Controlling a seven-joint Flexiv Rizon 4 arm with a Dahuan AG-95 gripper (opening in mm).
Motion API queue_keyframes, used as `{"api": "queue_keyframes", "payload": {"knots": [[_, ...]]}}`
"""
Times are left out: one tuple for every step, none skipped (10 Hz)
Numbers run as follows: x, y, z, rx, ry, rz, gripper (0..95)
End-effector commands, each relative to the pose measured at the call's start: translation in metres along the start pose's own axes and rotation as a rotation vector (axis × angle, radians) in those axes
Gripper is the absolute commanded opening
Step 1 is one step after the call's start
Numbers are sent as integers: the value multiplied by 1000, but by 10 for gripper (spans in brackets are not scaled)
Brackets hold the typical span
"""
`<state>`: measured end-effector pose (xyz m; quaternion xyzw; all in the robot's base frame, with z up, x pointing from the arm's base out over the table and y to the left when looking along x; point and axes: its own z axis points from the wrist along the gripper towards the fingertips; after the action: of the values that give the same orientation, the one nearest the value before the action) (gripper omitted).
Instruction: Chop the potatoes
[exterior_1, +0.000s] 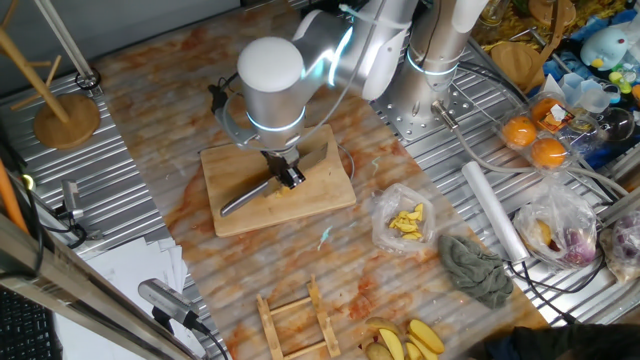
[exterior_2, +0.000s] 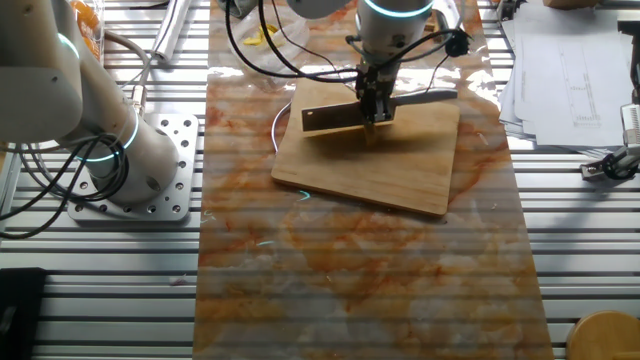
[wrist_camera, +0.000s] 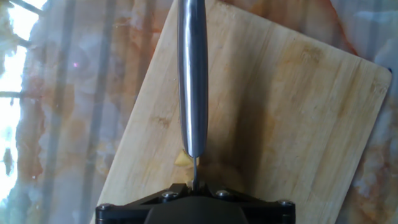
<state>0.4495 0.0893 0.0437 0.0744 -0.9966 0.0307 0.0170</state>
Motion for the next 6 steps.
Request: {"api": "queue_keyframes", "payload": {"knots": [[2, 1, 19, 13, 7, -19, 0], [2, 1, 19, 14, 6, -20, 0], [2, 1, 20, 15, 1, -21, 0], [2, 1, 18, 13, 0, -21, 0], [3, 3, 11, 13, 5, -22, 0], [3, 4, 4, 12, 5, -22, 0]]}}
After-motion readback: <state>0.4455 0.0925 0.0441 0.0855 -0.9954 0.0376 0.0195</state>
